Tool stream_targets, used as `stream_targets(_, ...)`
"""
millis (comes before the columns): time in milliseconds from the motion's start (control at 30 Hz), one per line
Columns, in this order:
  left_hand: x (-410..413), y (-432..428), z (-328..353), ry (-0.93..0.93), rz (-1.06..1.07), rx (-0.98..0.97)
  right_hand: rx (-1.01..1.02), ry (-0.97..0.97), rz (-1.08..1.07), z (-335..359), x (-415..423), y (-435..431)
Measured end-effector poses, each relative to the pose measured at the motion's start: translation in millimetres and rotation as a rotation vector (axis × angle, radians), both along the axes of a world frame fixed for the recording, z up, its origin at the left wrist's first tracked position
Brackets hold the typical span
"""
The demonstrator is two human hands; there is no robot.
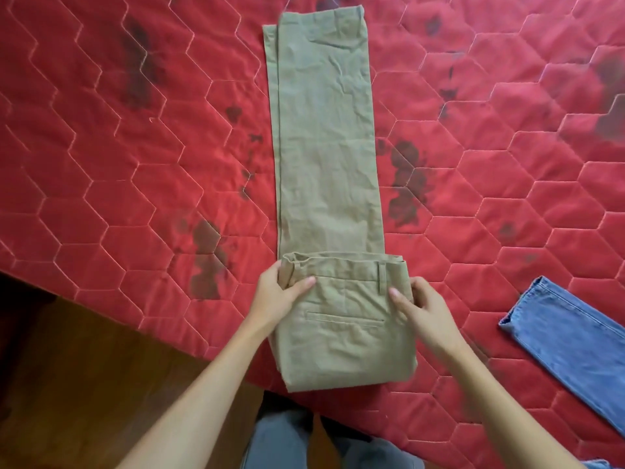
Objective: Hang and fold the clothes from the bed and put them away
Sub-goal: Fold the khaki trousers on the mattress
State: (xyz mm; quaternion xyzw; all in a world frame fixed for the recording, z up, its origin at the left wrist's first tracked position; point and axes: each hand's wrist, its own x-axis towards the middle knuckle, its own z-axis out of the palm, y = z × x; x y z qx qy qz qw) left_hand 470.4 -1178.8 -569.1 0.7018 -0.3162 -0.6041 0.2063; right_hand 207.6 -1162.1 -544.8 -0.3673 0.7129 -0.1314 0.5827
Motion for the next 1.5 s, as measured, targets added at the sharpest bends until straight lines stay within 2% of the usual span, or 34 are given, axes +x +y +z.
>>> stream_targets(233, 10.6, -87.4, 42.3, 0.095, 0.215, -0.249, -0.324, -0.148, -0.125, 32.3, 16.7, -83.3)
stream_targets(467, 24.5, -170.5, 139.3, 0.129, 0.172, -0.496, -0.460, -0.145, -0.161, 114.4, 36.5, -170.5)
stream_targets(567, 32.0, -206.4, 208.8, 0.126, 0.116, -0.591, -0.535, -0.179, -0.129, 183.8, 41.7, -210.3)
stream_targets(700, 51.3, -265.0, 320.4, 0.135, 0.056, -0.788, -0.785, -0.183, -0.045, 298.8, 51.3, -273.6)
stream_targets(767, 58.5, -293.1, 387.9, 0.135, 0.041, -0.907, -0.925, -0.145, -0.040, 365.2, 58.9, -305.8)
stream_targets(867, 64.9, -326.4, 508.8, 0.080, 0.014, -1.119, -1.081, -0.191, -0.060, 478.2, 69.8, -346.3)
stream_targets(967, 70.4, -331.2, 617.6, 0.041, 0.008, -1.310, -1.267, -0.219, -0.073, 577.8, 72.5, -360.3)
stream_targets(1067, 74.0, -311.6, 679.1, -0.041, 0.035, -1.447, -1.440, -0.222, -0.017, 633.5, 73.3, -345.1)
stream_targets(1133, 75.6, -294.5, 686.1, -0.083, 0.043, -1.478, -1.476, -0.238, 0.029, 639.9, 72.4, -327.9)
stream_targets(1233, 75.2, -258.2, 660.6, -0.015, 0.028, -1.394, -1.420, -0.231, 0.082, 610.5, 69.1, -297.0)
stream_targets(1300, 75.1, -229.5, 627.9, 0.013, 0.005, -1.318, -1.333, -0.247, 0.104, 573.9, 64.2, -265.5)
stream_targets(1400, 71.8, -177.0, 563.3, 0.097, -0.031, -1.160, -1.216, -0.153, 0.109, 502.2, 54.5, -198.7)
stream_targets(1500, 62.6, -117.9, 483.2, 0.152, -0.050, -0.932, -0.986, -0.187, 0.094, 416.6, 41.0, -124.3)
